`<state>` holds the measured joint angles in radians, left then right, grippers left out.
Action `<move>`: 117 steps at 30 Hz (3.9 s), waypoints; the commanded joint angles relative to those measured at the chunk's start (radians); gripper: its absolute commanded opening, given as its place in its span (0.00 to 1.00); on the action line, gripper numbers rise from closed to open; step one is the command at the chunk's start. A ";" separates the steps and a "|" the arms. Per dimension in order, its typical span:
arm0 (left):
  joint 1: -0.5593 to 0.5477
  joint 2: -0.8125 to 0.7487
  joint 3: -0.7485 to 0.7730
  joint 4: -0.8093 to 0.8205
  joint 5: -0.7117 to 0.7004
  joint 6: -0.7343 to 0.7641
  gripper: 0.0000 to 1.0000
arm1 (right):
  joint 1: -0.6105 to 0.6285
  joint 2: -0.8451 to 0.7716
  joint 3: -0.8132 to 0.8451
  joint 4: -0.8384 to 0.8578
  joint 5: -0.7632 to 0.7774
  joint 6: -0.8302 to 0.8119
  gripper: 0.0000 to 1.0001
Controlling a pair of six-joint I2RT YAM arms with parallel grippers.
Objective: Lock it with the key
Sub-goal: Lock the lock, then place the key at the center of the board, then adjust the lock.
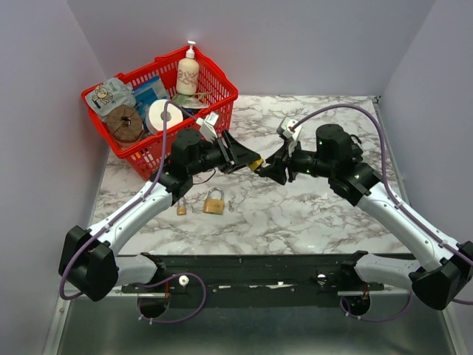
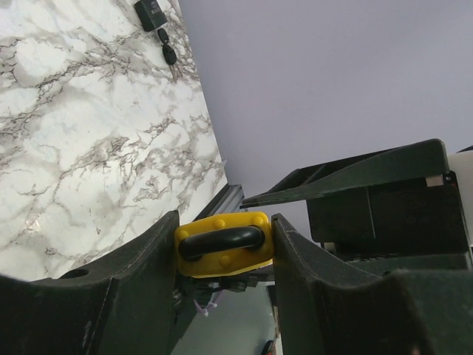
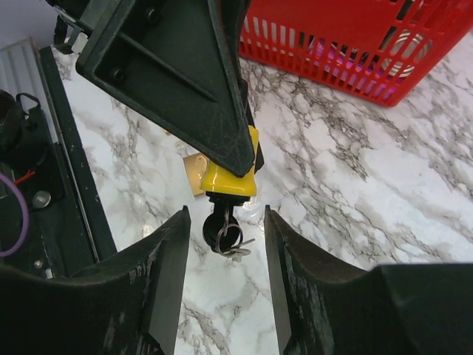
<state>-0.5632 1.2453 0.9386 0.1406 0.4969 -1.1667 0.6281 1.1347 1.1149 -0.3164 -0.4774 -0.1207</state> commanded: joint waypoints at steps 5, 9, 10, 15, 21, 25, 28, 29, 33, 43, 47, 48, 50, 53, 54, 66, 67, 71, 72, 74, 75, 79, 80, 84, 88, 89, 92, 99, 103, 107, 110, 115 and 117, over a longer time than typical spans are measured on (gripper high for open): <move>-0.003 -0.038 -0.007 0.071 0.035 -0.013 0.00 | -0.001 0.048 0.011 -0.006 -0.059 -0.008 0.49; -0.001 -0.037 -0.012 0.071 0.035 -0.021 0.00 | -0.001 0.042 0.002 -0.004 -0.063 -0.014 0.29; -0.001 -0.037 -0.012 0.070 0.031 -0.019 0.00 | -0.001 0.039 0.000 -0.004 -0.056 -0.017 0.25; 0.011 -0.026 -0.004 0.083 0.022 -0.034 0.00 | -0.001 0.030 -0.018 -0.029 -0.036 -0.027 0.01; 0.051 -0.003 0.023 0.099 0.009 -0.047 0.00 | -0.001 -0.010 -0.066 -0.033 0.002 -0.020 0.01; 0.075 0.017 0.042 0.108 0.003 -0.053 0.00 | -0.002 -0.024 -0.082 -0.049 0.006 -0.020 0.01; 0.082 0.022 0.049 0.108 0.005 -0.045 0.00 | -0.001 -0.030 -0.096 -0.075 0.008 -0.004 0.01; 0.083 0.022 0.051 0.103 0.005 -0.038 0.00 | -0.002 -0.035 -0.104 -0.079 0.031 0.012 0.01; 0.082 0.003 0.049 0.036 0.006 0.065 0.00 | -0.011 -0.039 -0.179 -0.081 0.106 0.119 0.01; 0.082 -0.112 -0.018 -0.199 -0.008 0.436 0.00 | -0.015 0.157 -0.314 -0.043 0.102 0.335 0.01; 0.080 -0.129 -0.050 -0.234 0.015 0.482 0.00 | -0.025 0.230 -0.346 0.045 0.134 0.348 0.01; 0.080 -0.130 -0.055 -0.245 0.017 0.489 0.00 | -0.031 0.273 -0.340 0.065 0.129 0.346 0.01; 0.079 -0.133 -0.058 -0.263 0.028 0.507 0.00 | -0.051 0.315 -0.334 0.072 0.114 0.352 0.01; 0.079 -0.135 -0.049 -0.298 0.034 0.545 0.00 | -0.079 0.365 -0.328 0.095 0.108 0.355 0.01; 0.077 -0.133 -0.047 -0.308 0.037 0.553 0.00 | -0.085 0.372 -0.328 0.111 0.108 0.352 0.01; 0.077 -0.098 -0.021 -0.366 0.104 0.602 0.00 | -0.117 0.416 -0.291 0.145 0.062 0.306 0.16; 0.077 -0.092 -0.017 -0.365 0.142 0.611 0.00 | -0.117 0.415 -0.293 0.145 0.056 0.300 0.22; 0.077 -0.089 -0.004 -0.355 0.281 0.645 0.00 | -0.117 0.361 -0.296 0.140 0.042 0.250 0.73; 0.077 -0.089 -0.003 -0.354 0.302 0.648 0.00 | -0.117 0.341 -0.294 0.134 0.040 0.233 0.78; 0.080 -0.080 -0.003 -0.331 0.407 0.634 0.00 | -0.117 0.263 -0.282 0.117 0.007 0.162 0.87; 0.080 -0.075 -0.001 -0.319 0.460 0.628 0.00 | -0.117 0.234 -0.277 0.100 -0.016 0.132 0.89; 0.080 -0.069 -0.024 -0.146 0.652 0.526 0.00 | -0.117 0.025 -0.302 0.105 -0.145 -0.136 0.93; 0.080 -0.070 -0.029 -0.095 0.676 0.465 0.00 | -0.117 -0.068 -0.326 0.112 -0.215 -0.183 0.96; 0.079 -0.069 -0.078 0.210 0.767 0.185 0.00 | -0.114 -0.265 -0.391 0.163 -0.386 -0.358 1.00; 0.074 -0.058 -0.118 0.659 0.789 -0.109 0.00 | -0.047 -0.371 -0.437 0.273 -0.345 -0.410 1.00; 0.071 -0.050 -0.119 0.704 0.793 -0.149 0.00 | -0.012 -0.380 -0.441 0.296 -0.325 -0.405 1.00; 0.051 -0.047 -0.103 0.734 0.818 -0.160 0.00 | 0.060 -0.394 -0.451 0.382 -0.271 -0.434 1.00; -0.010 -0.043 -0.072 0.737 0.848 -0.149 0.00 | 0.162 -0.354 -0.392 0.445 -0.198 -0.447 1.00; -0.018 -0.032 -0.066 0.745 0.842 -0.149 0.00 | 0.212 -0.337 -0.353 0.451 -0.175 -0.422 1.00; -0.018 -0.023 -0.066 0.774 0.839 -0.169 0.00 | 0.277 -0.345 -0.336 0.427 -0.167 -0.427 1.00; -0.020 -0.023 -0.069 0.780 0.832 -0.177 0.00 | 0.307 -0.357 -0.334 0.396 -0.168 -0.435 1.00; -0.029 -0.023 -0.075 0.787 0.830 -0.174 0.00 | 0.324 -0.340 -0.322 0.402 -0.141 -0.427 1.00; -0.038 -0.023 -0.078 0.787 0.830 -0.171 0.00 | 0.326 -0.331 -0.311 0.407 -0.132 -0.431 1.00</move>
<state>-0.5827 1.2255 0.8394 0.8207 1.3247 -1.3136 0.9436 0.7906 0.7589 0.0685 -0.6445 -0.5396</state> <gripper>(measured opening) 0.556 0.997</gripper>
